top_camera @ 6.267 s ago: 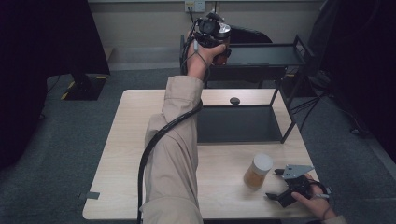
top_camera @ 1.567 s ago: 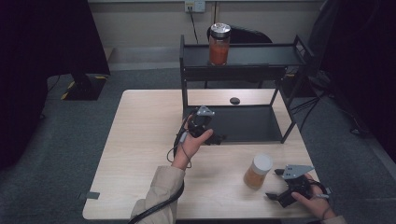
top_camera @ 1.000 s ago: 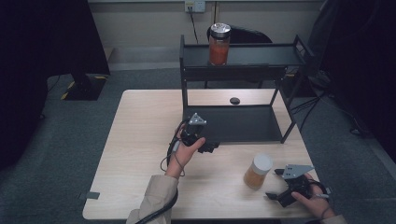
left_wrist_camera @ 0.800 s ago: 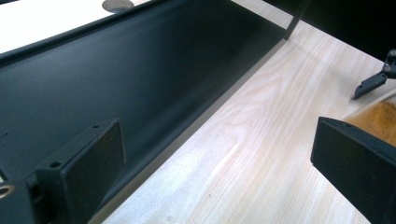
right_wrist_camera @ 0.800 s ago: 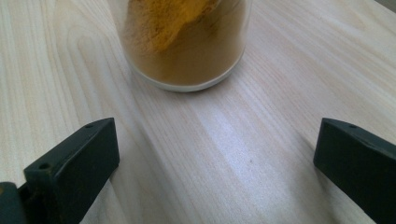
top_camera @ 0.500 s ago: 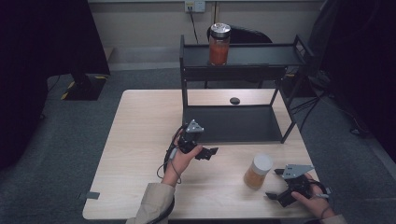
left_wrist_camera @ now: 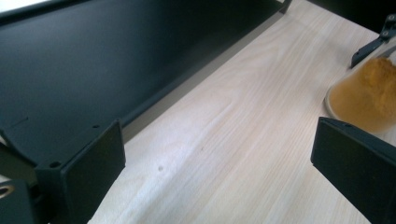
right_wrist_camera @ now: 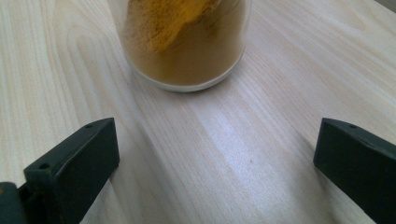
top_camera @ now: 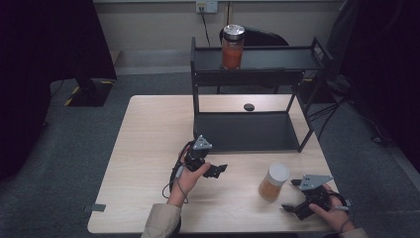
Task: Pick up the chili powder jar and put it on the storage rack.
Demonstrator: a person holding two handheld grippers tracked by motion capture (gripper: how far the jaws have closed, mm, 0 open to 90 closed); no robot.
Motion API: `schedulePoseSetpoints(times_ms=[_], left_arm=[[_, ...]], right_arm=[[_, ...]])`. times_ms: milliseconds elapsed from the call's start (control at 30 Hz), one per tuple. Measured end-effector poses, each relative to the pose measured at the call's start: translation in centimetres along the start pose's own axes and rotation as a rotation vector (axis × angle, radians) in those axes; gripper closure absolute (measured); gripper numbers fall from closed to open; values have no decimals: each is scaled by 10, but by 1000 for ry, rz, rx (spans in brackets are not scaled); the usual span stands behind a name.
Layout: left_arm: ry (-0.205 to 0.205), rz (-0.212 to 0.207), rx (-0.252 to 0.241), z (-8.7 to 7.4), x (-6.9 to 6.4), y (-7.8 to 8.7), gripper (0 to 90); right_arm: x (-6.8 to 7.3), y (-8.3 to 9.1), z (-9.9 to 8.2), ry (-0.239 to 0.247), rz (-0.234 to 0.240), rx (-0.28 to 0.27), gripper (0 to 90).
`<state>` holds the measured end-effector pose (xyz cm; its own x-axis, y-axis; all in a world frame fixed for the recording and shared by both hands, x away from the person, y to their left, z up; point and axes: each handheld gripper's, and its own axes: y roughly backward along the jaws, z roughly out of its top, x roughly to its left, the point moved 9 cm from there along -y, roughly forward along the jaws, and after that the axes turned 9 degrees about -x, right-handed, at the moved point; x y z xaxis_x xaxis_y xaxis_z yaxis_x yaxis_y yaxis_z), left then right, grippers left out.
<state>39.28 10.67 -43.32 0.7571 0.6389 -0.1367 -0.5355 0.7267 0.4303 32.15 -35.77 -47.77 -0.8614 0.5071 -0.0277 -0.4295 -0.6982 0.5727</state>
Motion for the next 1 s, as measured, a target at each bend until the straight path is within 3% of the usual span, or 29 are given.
schedulePoseSetpoints(times_ms=[1000], left_arm=[[51, 79, 31, -43, 11, 26, 23]], right_arm=[[0, 0, 0, 1, 0, -1, 0]])
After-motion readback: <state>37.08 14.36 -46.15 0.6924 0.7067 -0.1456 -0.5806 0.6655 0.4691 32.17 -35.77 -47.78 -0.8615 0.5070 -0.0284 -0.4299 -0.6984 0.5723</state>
